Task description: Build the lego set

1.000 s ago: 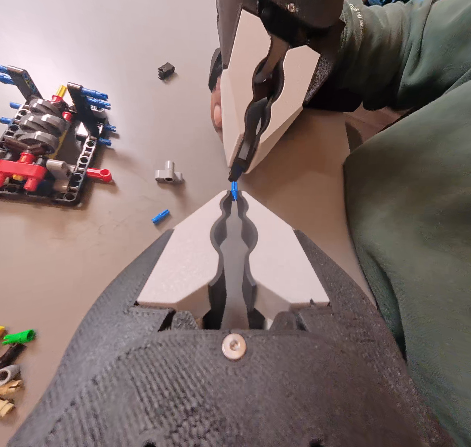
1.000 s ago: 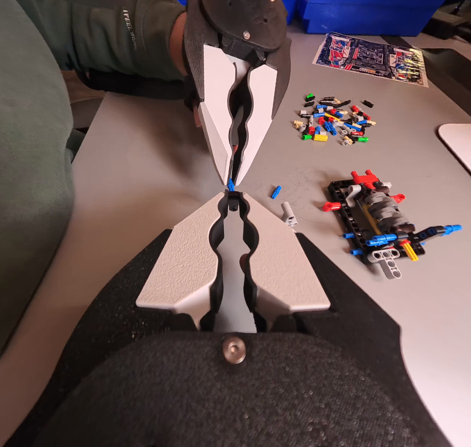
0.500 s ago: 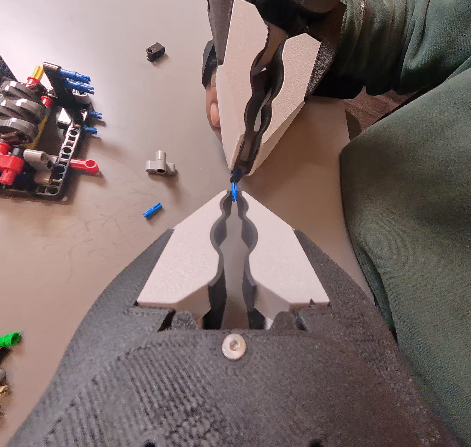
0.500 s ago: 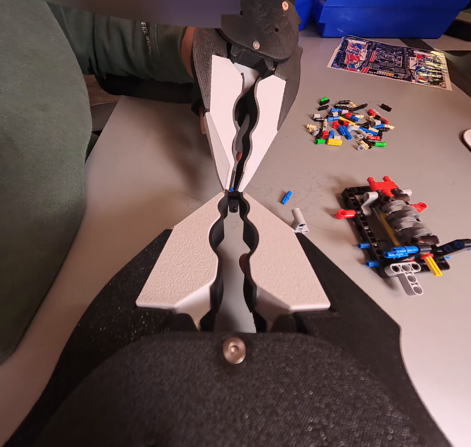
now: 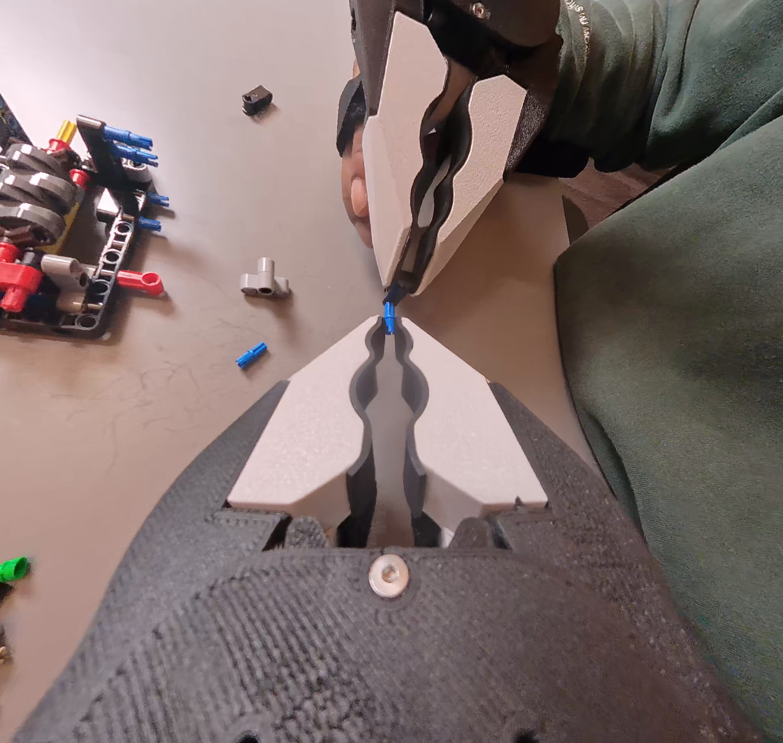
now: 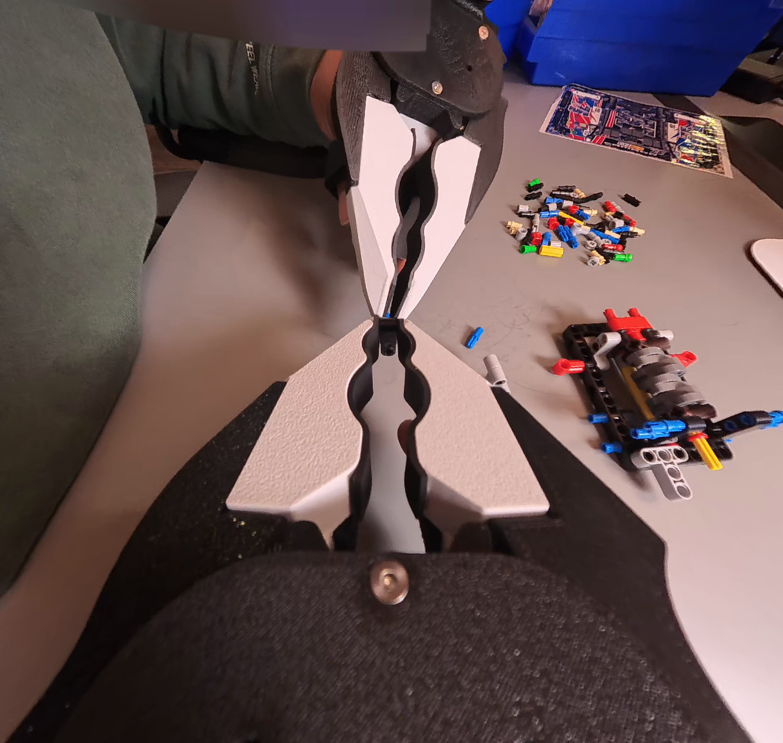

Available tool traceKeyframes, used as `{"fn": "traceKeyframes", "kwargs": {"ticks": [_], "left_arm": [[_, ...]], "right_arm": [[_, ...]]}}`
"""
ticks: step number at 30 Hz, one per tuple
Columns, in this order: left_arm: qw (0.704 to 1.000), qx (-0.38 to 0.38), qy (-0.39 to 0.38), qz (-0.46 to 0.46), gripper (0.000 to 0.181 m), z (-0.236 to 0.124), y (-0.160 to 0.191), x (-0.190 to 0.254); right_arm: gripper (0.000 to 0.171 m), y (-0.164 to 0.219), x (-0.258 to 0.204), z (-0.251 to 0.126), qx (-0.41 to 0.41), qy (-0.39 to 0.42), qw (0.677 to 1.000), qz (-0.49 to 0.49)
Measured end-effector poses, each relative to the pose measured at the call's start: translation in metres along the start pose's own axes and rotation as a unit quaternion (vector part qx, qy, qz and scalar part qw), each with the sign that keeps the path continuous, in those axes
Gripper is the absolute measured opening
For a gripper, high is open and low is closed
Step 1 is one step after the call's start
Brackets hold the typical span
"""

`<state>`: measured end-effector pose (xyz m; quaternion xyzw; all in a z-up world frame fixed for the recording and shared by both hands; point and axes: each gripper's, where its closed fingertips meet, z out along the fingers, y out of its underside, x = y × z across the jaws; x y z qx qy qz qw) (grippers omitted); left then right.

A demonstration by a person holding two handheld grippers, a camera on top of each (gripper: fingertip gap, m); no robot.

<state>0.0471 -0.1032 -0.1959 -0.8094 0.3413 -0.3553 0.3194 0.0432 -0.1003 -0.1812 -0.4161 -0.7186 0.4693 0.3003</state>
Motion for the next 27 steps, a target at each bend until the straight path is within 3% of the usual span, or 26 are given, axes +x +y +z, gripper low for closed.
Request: {"fn": "traceKeyframes", "kwargs": {"ticks": [10, 27], "left_arm": [[0.993, 0.006, -0.054, 0.106, 0.003, -0.007, -0.012, 0.005], [0.991, 0.095, -0.062, 0.07, 0.003, -0.024, -0.037, 0.0]], "right_arm": [[0.005, -0.015, 0.003, -0.008, 0.057, -0.043, 0.991, 0.109], [0.006, -0.039, 0.026, -0.009, 0.16, -0.049, 0.937, 0.308]]}}
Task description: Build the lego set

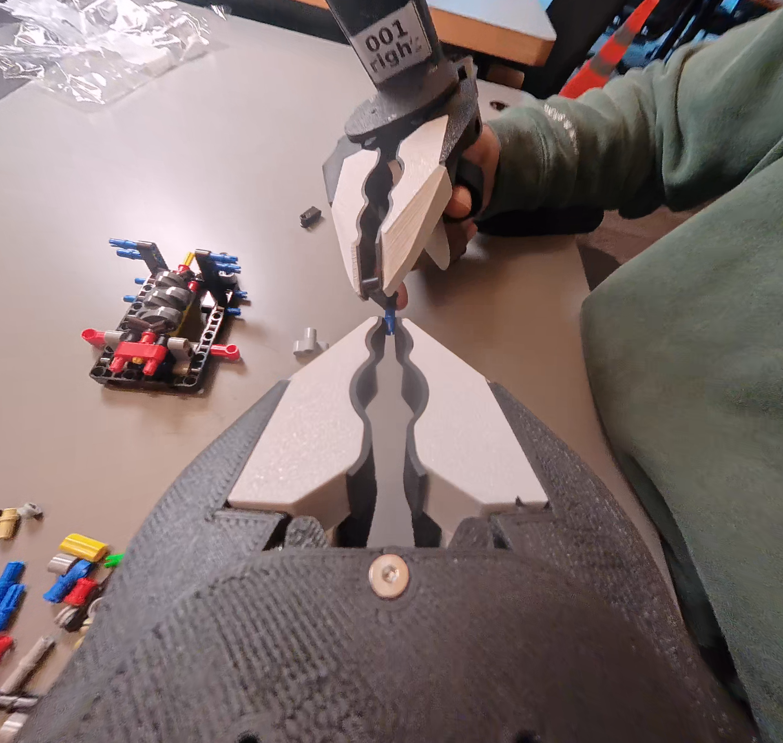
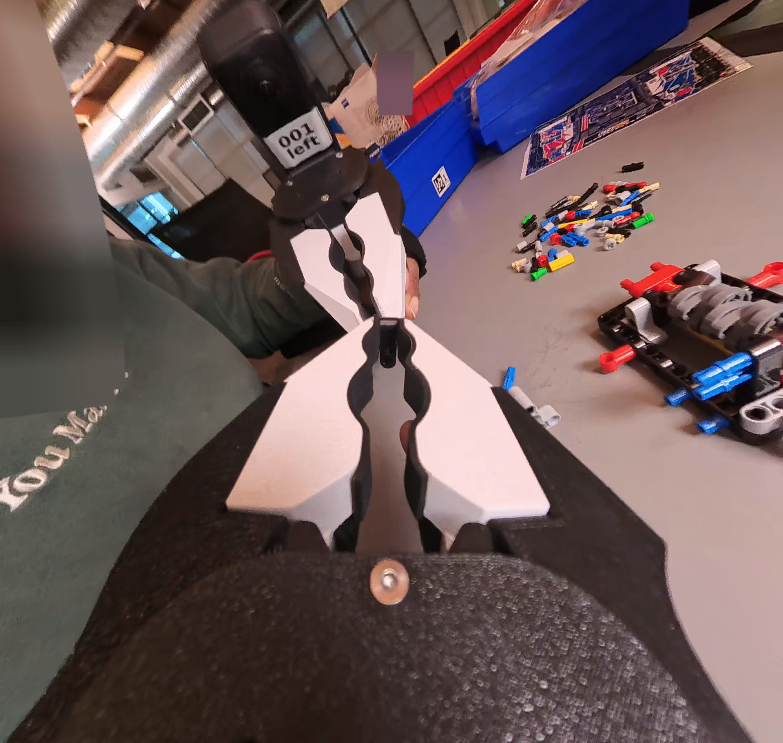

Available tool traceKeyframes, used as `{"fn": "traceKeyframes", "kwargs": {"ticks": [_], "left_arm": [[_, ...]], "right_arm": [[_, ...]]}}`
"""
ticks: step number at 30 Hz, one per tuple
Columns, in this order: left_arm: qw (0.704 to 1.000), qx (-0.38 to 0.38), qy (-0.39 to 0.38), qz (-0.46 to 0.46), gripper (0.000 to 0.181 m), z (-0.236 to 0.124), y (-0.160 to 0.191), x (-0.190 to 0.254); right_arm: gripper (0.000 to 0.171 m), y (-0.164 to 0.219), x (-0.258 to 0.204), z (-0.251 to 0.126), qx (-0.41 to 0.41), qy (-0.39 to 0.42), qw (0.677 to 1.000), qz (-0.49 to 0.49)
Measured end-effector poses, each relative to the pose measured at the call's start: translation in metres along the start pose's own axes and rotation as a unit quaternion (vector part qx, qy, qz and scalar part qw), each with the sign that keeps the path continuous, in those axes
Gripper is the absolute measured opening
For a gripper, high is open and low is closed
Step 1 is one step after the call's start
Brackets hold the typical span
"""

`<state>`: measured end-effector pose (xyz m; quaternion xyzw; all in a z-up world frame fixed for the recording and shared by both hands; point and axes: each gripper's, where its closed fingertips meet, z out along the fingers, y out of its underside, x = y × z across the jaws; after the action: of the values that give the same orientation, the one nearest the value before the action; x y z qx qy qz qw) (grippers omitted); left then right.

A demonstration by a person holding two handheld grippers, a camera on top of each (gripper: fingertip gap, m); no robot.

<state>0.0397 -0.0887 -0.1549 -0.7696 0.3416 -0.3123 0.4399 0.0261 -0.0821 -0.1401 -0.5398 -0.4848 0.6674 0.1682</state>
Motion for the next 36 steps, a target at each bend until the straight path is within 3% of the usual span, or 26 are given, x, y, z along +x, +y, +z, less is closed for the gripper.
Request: {"fn": "traceKeyframes", "kwargs": {"ticks": [5, 7, 10, 14, 19, 27, 36], "left_arm": [[0.998, 0.04, 0.032, -0.038, 0.003, -0.004, -0.008, 0.0], [0.997, 0.049, 0.034, -0.043, 0.003, -0.006, -0.011, -0.001], [0.996, 0.062, 0.036, -0.053, 0.003, -0.008, -0.014, -0.003], [0.993, 0.078, 0.033, -0.081, 0.003, -0.012, -0.017, -0.01], [0.987, 0.094, 0.045, -0.12, 0.003, -0.014, -0.018, -0.014], [0.986, 0.088, 0.052, -0.134, 0.003, -0.012, -0.015, -0.014], [0.978, 0.089, 0.082, -0.169, 0.002, -0.008, -0.012, -0.011]], "right_arm": [[0.006, -0.009, -0.003, 0.001, 0.029, -0.003, 0.999, 0.017], [0.016, -0.013, -0.006, 0.001, 0.035, -0.014, 0.999, 0.028], [0.016, -0.018, -0.002, -0.006, 0.04, 0.002, 0.999, 0.011], [0.016, -0.015, 0.004, -0.012, 0.009, 0.065, 0.993, -0.095], [0.009, -0.01, 0.001, -0.006, -0.036, 0.151, 0.943, -0.295], [0.005, -0.007, 0.002, -0.003, -0.057, 0.198, 0.896, -0.392], [0.0, 0.001, 0.003, -0.005, -0.092, 0.202, 0.875, -0.429]]}}
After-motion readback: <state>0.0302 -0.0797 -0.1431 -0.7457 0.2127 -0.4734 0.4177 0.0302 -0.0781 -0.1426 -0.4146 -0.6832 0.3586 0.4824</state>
